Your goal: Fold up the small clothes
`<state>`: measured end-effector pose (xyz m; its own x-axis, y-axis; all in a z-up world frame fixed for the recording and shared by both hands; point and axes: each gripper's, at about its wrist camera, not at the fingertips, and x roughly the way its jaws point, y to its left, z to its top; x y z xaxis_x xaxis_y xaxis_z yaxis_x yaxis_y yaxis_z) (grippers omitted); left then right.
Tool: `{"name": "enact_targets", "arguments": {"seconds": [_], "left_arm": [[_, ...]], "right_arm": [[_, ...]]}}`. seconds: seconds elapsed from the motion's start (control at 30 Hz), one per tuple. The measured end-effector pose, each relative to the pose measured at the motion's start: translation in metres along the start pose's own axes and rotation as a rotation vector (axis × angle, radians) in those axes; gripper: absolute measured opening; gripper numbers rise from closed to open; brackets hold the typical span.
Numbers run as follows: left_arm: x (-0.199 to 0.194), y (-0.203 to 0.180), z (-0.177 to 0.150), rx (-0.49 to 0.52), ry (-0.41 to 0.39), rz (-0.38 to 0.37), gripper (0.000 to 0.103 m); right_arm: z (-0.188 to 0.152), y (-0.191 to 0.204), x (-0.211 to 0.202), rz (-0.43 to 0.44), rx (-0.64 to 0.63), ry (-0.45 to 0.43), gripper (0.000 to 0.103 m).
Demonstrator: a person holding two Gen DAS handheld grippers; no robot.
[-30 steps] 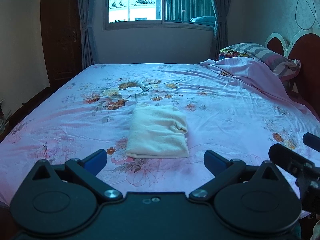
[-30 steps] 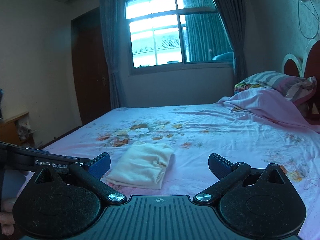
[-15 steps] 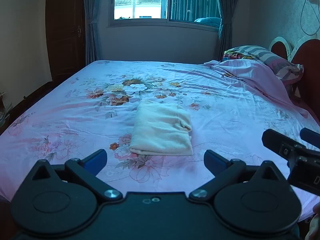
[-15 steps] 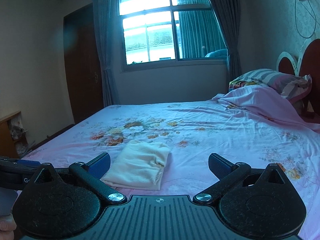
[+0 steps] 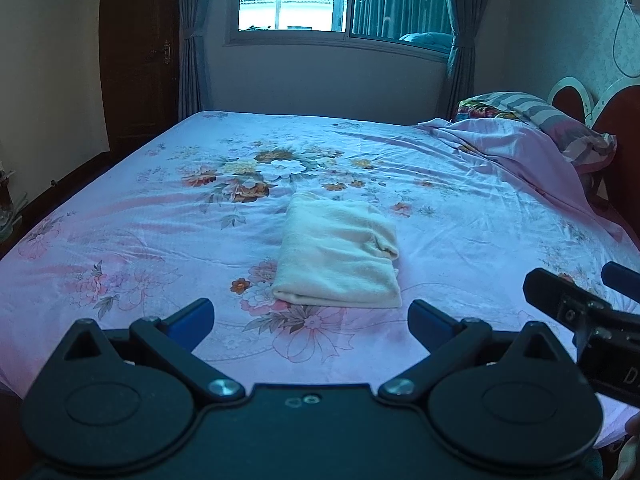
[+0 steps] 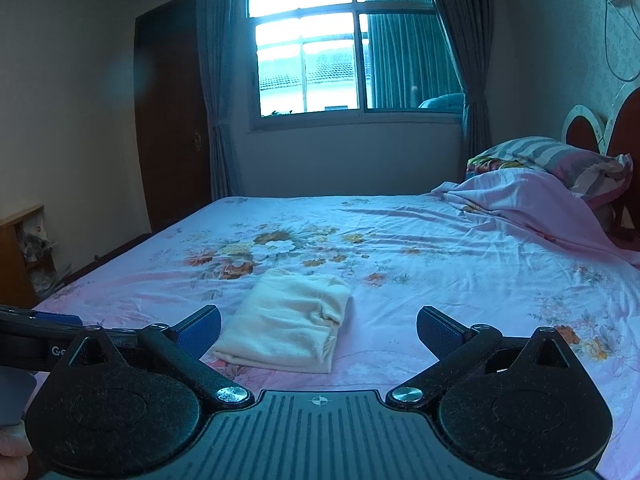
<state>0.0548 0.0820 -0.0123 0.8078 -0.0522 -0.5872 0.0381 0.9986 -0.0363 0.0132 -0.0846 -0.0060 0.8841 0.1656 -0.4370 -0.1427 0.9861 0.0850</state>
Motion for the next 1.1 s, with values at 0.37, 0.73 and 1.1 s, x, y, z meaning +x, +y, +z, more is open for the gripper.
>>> {"name": "enact_targets", "arguments": {"seconds": [0.37, 0.73, 1.1], "left_arm": [[0.005, -0.002, 0.001, 0.009, 0.012, -0.003, 0.101], [0.009, -0.006, 0.003, 0.034, 0.016, -0.006, 0.101], [0.028, -0.009, 0.007, 0.039, 0.052, -0.026, 0.101]], "right_arm": [[-0.001, -0.002, 0.004, -0.001, 0.008, 0.011, 0.103], [-0.002, -0.004, 0.009, -0.027, 0.004, 0.019, 0.103], [-0.003, -0.006, 0.020, -0.025, 0.017, 0.042, 0.103]]}}
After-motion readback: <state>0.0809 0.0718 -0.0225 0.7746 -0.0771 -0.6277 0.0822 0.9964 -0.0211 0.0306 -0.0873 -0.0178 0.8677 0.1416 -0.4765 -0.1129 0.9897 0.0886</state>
